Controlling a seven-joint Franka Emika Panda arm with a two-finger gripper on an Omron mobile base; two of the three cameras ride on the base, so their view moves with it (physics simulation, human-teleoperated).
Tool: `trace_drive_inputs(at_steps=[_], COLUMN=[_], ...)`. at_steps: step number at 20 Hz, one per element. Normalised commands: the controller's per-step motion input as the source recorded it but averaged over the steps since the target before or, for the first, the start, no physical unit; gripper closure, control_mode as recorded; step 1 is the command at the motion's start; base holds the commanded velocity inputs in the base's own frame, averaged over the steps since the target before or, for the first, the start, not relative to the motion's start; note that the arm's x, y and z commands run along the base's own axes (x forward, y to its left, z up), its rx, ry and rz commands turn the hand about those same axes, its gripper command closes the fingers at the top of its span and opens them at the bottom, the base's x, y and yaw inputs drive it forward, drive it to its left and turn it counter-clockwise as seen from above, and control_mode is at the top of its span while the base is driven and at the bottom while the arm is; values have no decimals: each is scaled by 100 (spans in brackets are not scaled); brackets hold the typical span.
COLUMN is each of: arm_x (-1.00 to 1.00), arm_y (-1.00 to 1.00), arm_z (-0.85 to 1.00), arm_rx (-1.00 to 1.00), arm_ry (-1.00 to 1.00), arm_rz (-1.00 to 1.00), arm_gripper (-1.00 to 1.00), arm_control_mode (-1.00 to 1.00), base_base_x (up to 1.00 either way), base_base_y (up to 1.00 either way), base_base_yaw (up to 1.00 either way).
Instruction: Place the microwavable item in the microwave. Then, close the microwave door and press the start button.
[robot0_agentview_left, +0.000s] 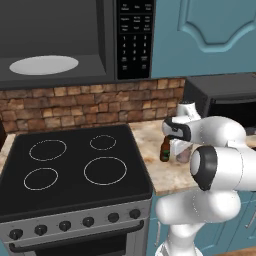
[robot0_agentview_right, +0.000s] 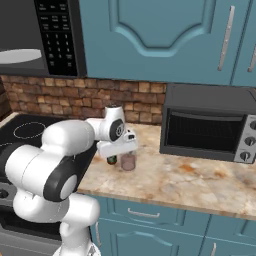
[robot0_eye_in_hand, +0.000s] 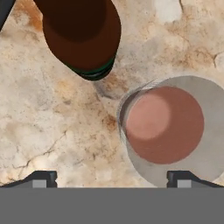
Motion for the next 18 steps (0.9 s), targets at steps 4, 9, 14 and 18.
trace_drive_inputs(at_steps=[4,9,14,18], arm_x=[3,17,21,0], arm_y=[-16,-3,0,0], arm_z=[-17,-20,-11,-31], arm_rx=[0,0,0,0], arm_ry=[-5,0,0,0], arm_rz=[15,13,13,13], arm_gripper=[-100,-100,-100,-100], arm_control_mode=[-100,-100,-100,-100], base_base_x=[0,0,0,0], base_base_y=[0,0,0,0], base_base_yaw=[0,0,0,0])
